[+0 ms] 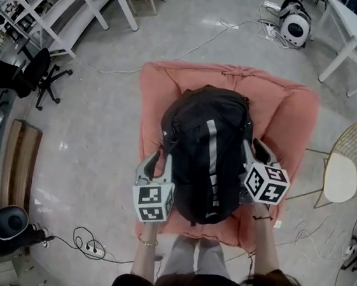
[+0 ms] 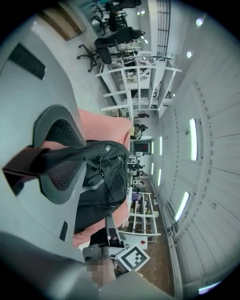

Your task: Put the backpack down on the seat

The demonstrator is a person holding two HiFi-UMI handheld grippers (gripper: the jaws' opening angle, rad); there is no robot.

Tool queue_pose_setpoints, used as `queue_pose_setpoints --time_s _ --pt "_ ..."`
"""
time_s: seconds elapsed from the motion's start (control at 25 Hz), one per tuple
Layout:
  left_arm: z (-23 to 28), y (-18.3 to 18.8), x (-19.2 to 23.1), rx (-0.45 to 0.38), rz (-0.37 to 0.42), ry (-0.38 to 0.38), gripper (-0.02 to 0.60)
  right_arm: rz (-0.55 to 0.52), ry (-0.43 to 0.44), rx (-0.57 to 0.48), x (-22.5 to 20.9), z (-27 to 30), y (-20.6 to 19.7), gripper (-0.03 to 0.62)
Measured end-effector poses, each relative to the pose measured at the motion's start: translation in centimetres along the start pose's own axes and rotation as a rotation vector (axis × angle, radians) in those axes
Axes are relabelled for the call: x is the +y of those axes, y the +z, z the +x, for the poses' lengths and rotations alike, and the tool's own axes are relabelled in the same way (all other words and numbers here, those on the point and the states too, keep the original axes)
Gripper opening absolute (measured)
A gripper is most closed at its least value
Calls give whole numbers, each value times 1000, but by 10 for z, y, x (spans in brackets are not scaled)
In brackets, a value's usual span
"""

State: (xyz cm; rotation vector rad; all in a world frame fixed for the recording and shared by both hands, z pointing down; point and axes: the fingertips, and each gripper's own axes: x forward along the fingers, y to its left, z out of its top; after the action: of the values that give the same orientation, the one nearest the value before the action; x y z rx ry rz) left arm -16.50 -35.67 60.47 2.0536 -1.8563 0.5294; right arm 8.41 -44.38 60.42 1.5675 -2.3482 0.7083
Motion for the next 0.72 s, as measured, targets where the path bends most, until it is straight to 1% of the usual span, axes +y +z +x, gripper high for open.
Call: queue_pose_setpoints --time_s 0.08,0.2,0.32,0.44,0.64,0.72 --pt "-8 9 1 -19 25 22 45 -16 -3 -11 7 -10 6 110" --pt "-20 22 -3 -45 27 7 31 -50 2 -32 18 -26 17 56" --pt "-38 34 -12 -69 13 -31 25 -68 5 -51 29 -45 28 28" --pt "-56 50 -24 -101 16 -69 18 -57 -1 -83 35 -68 42 15" --pt "-88 79 -40 -156 25 -138 15 -30 19 -162 45 -109 69 14" --pt "-99 86 -43 -171 36 -152 15 -13 32 -201 47 -126 79 14"
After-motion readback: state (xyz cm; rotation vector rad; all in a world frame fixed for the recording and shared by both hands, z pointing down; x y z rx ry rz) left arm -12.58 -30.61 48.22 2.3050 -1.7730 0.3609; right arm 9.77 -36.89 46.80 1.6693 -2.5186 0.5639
